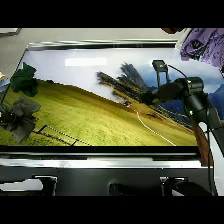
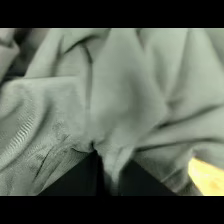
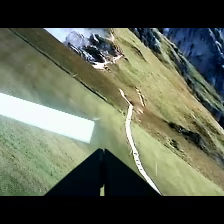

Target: Fold the clothes and pants, and hang the long-sleeved shirts on hangers.

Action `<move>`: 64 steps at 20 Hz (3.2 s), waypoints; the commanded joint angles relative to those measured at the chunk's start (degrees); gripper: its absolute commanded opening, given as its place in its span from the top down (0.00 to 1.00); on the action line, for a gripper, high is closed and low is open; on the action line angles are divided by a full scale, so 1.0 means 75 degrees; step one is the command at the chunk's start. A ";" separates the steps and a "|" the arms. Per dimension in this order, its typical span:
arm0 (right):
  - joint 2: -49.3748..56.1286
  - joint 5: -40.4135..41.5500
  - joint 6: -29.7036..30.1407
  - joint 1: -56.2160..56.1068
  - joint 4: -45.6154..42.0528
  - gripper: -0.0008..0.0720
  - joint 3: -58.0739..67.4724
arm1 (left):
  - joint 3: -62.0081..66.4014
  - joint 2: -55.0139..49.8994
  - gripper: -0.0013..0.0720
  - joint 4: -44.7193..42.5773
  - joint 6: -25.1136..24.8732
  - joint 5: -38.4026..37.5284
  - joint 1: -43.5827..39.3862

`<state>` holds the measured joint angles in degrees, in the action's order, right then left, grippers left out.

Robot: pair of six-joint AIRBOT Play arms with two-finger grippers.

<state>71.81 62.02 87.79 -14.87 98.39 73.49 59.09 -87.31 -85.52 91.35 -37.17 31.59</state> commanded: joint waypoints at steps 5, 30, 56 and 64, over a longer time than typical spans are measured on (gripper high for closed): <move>-0.0213 0.0694 0.0003 -0.0006 -0.0137 0.95 0.0009 | 0.0221 0.1580 0.96 0.1562 0.0108 -0.1722 -0.2486; -0.0571 0.1437 0.1504 0.4153 0.4674 0.48 -0.2229 | 0.0300 0.2442 0.23 0.3147 0.0475 -0.1475 -0.4246; 0.0562 -0.1565 0.2142 -0.0038 0.6286 0.95 -0.4762 | 0.0079 -0.0245 0.26 0.5062 -0.1413 -0.2468 -0.3789; 0.0254 -0.1107 0.1958 -0.0038 0.6158 0.95 -0.4610 | 0.0096 -0.0982 0.28 0.5467 -0.1731 -0.1684 -0.4170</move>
<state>74.48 52.53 102.98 -15.16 145.01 38.20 59.88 -93.06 -44.77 79.46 -53.04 1.28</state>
